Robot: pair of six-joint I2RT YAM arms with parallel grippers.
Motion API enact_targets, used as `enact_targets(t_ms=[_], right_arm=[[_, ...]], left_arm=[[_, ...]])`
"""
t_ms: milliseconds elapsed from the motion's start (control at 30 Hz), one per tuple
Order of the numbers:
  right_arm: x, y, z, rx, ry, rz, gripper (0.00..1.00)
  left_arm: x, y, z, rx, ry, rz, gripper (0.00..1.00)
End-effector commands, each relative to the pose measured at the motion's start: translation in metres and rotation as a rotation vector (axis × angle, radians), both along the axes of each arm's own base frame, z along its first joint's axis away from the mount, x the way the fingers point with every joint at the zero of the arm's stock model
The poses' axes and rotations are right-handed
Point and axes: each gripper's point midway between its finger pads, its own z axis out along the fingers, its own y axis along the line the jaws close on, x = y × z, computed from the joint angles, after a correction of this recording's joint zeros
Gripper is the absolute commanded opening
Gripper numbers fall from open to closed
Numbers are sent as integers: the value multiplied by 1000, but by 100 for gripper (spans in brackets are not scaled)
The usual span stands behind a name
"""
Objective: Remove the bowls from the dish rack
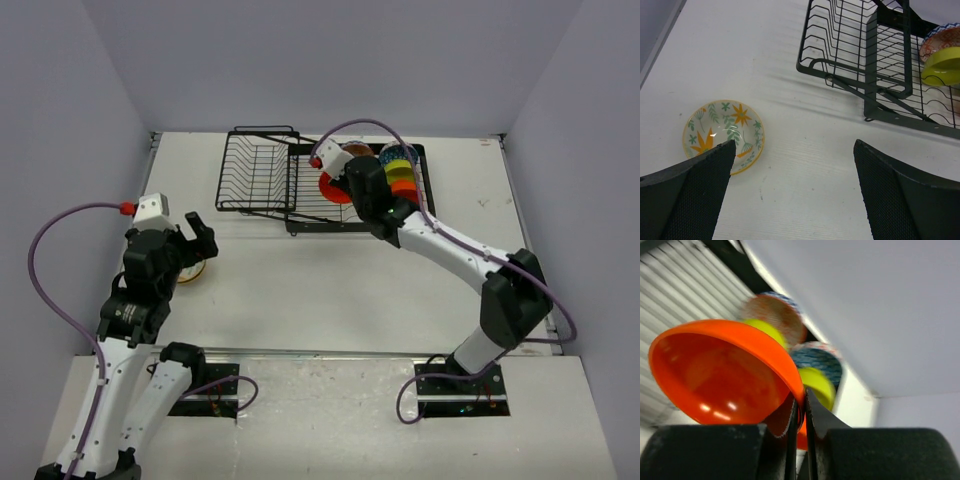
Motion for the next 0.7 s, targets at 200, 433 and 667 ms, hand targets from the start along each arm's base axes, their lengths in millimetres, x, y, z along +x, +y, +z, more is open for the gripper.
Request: enact_targets(t_ms=[200,433,667], right_arm=[[-155,95,18,832,641,193,0],[-211,140,-80,658,1126,130,0],[-214,155,-123,528,1202,60,0]], left_arm=[[-20,36,31,-21,-142,190,100],[-25,38,34,-30,-165,198,100],[-24,36,34,-30,-164,185,100]])
